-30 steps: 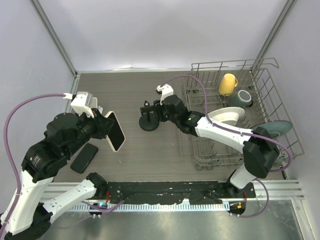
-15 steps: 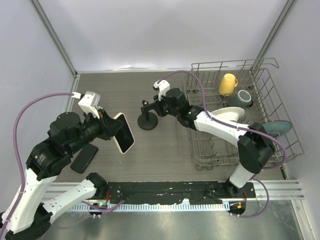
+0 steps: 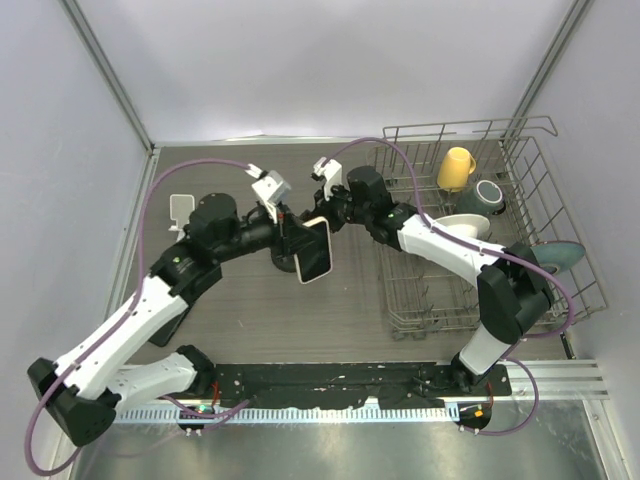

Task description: Place the phone on the phone stand

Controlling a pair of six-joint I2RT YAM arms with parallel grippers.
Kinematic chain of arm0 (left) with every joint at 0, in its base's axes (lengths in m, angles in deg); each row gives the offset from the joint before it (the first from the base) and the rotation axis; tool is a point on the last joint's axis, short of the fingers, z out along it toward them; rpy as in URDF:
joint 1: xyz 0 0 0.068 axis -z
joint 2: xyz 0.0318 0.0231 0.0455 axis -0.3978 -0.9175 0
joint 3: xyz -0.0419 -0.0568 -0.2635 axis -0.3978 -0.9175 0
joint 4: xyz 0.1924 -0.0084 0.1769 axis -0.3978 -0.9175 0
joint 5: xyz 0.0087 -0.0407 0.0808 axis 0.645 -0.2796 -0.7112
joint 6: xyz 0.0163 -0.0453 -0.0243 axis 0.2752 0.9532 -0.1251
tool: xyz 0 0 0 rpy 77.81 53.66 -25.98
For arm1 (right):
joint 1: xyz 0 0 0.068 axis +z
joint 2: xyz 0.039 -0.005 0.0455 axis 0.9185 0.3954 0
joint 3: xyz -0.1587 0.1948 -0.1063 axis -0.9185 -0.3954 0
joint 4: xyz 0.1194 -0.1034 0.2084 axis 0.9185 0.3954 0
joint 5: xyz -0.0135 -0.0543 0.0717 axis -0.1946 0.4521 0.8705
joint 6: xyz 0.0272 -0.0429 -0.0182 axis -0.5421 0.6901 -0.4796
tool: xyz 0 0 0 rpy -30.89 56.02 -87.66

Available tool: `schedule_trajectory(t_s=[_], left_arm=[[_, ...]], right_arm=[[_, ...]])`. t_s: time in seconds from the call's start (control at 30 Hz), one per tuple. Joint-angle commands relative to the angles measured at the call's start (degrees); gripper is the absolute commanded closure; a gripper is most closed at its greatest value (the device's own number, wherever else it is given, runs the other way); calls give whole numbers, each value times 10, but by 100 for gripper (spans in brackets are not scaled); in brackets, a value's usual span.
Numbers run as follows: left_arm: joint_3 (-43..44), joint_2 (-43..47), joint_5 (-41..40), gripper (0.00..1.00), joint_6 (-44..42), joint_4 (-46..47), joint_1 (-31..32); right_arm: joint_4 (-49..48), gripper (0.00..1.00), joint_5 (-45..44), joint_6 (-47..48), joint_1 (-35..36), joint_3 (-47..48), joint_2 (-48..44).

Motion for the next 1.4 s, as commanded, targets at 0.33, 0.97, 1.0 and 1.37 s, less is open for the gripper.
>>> schedule_trajectory(t_s=[0.33,0.97,1.0,1.37], left_arm=[[-64,-86,203,100,-245,334,-9],[-16,-211,443,100,-153,398,-134],[-3,-215,458,100,-155,386,-140],[-10,-245,489,100,-157,395,-157]], right_arm=[[-6,100,147,19,-24,11,-15],[-14,100,250,37,-48,3,-3],[-17,100,255,38,-52,-3,-7],[-17,100,273,41,-57,-4,-1]])
